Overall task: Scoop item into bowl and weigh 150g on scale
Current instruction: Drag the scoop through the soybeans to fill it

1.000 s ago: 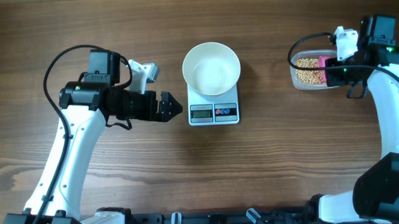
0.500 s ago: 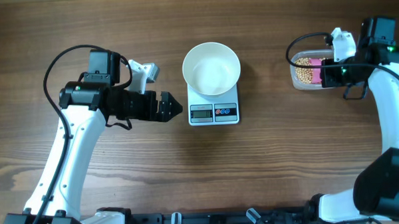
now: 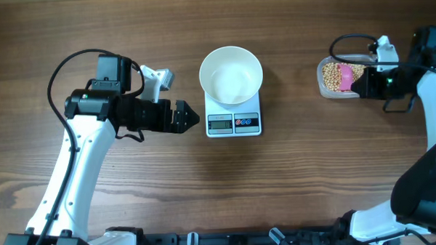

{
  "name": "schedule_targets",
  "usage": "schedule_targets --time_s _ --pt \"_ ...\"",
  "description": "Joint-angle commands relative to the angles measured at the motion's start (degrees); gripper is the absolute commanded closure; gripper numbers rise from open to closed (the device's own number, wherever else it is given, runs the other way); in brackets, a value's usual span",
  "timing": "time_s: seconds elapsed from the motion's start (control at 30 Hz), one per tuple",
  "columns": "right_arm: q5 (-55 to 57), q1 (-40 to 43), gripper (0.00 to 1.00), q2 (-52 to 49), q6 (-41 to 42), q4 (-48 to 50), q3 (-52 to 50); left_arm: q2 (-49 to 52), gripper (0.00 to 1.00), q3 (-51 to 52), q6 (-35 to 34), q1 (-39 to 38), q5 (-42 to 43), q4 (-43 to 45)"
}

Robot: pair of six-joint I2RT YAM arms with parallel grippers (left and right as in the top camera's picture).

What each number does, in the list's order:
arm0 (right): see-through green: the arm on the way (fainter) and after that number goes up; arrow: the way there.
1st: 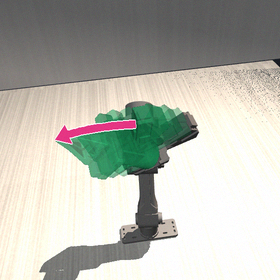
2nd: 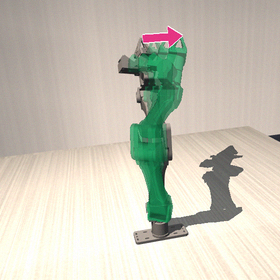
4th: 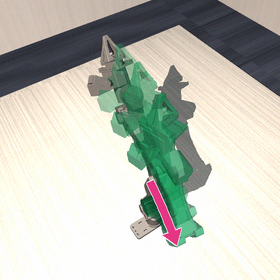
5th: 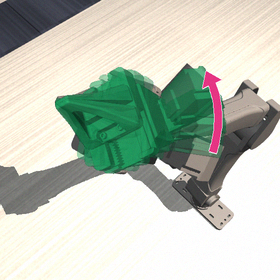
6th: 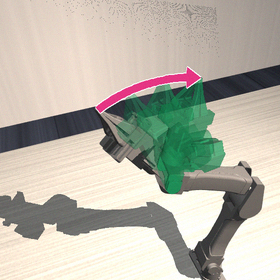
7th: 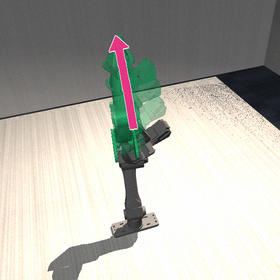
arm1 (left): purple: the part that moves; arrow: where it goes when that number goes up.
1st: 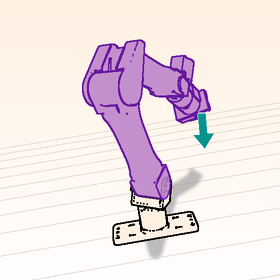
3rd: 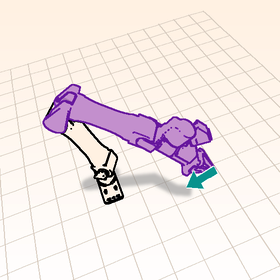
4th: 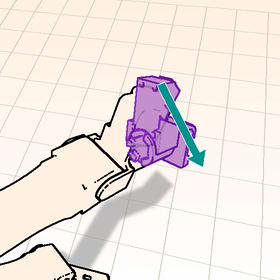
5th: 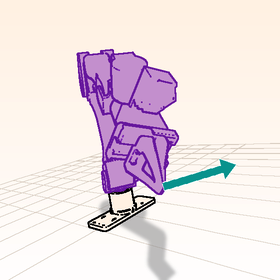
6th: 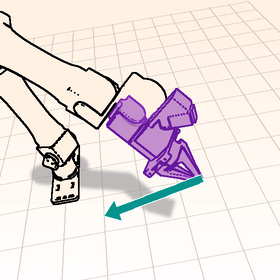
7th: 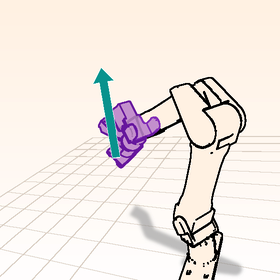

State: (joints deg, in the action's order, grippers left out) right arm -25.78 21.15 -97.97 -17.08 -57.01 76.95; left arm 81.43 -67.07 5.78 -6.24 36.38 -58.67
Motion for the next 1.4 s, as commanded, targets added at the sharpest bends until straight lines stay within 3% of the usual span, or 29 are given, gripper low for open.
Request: schedule_targets --time_s 0.0,0.33,0.67,1.37 --pt "-9.09 1.75 0.96 -1.25 -0.85 -0.96 -0.70 0.02 0.00 0.61 1.33 0.24 1.07 0.13" --pt "-12.87 8.11 0.96 -2.08 -0.85 -1.51 -0.70 0.02 0.00 0.61 1.33 0.24 1.07 0.13" --pt "-19.30 9.11 0.96 -8.61 -0.90 -2.21 -0.70 0.02 0.00 0.61 1.33 0.24 1.07 0.13" --pt "-26.91 15.10 0.96 -8.70 -0.96 -3.96 -0.70 0.02 0.00 0.61 1.33 0.26 1.07 0.13"
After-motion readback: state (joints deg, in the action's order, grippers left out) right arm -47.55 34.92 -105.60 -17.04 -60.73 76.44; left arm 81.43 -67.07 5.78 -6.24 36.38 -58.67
